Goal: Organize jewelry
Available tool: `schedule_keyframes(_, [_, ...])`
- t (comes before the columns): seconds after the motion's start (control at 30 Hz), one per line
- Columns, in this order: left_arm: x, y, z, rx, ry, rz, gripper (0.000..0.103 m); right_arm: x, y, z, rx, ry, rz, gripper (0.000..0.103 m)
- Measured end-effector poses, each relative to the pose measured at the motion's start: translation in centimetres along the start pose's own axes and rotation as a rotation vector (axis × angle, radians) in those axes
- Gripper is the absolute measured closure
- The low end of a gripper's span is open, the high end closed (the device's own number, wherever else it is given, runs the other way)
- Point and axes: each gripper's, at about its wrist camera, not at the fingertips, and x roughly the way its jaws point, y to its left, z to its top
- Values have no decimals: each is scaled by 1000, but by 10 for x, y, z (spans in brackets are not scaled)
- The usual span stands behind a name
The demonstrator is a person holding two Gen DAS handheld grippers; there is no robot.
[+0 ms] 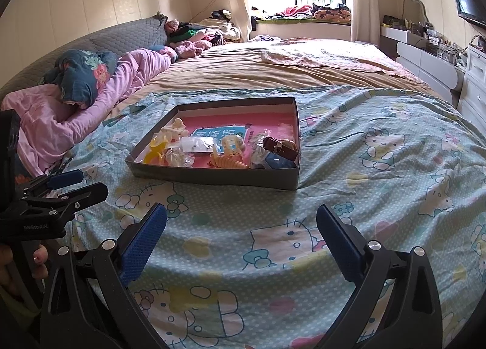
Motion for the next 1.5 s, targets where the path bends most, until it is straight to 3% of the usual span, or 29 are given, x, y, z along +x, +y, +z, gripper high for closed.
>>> schedule_keyframes(0.87, [8, -3, -2, 12, 44, -10, 9, 8, -9, -3, 10, 9, -18, 5])
schedule_keyframes(1.13, [22, 24, 3, -75, 64, 36, 9, 14, -39, 5, 58, -8, -65, 5])
schedule_keyframes(1.27, [40, 74, 13, -181, 89, 163, 9, 25, -83, 14, 127, -12, -136, 5])
schedule_keyframes(1.33, [56, 114, 21, -245, 122, 283, 9, 38, -115, 17, 154, 4, -222, 5])
schedule_keyframes(1.5, [95, 215, 39, -383, 182, 469, 9, 74, -201, 17, 223, 79, -434, 5])
